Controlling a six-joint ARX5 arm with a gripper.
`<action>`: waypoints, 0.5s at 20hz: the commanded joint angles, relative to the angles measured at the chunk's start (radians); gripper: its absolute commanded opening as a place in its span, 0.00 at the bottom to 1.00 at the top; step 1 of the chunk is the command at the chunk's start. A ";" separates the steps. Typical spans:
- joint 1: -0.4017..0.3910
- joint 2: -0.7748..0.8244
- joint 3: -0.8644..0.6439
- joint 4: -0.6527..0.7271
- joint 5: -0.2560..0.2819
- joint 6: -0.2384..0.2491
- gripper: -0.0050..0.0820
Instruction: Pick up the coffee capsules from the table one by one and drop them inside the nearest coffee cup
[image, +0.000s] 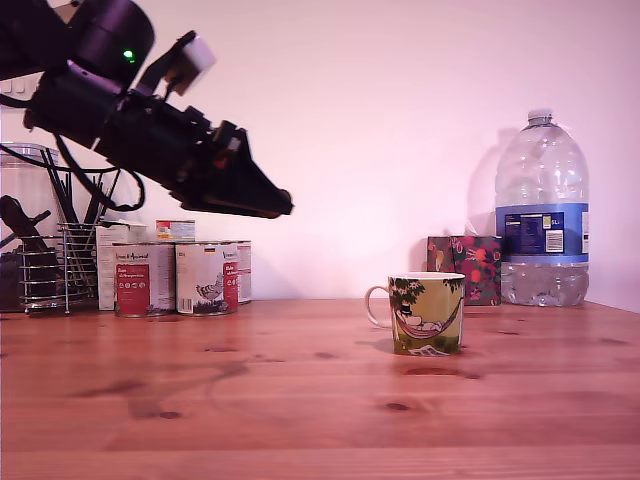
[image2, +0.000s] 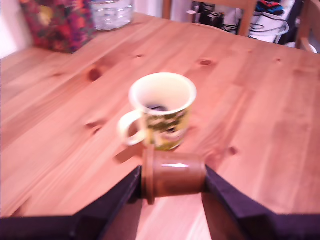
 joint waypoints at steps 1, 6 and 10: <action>-0.027 0.008 -0.020 0.022 -0.018 -0.006 0.22; -0.108 0.008 0.019 0.037 -0.093 -0.022 0.22; -0.141 0.018 0.084 0.013 -0.135 -0.022 0.22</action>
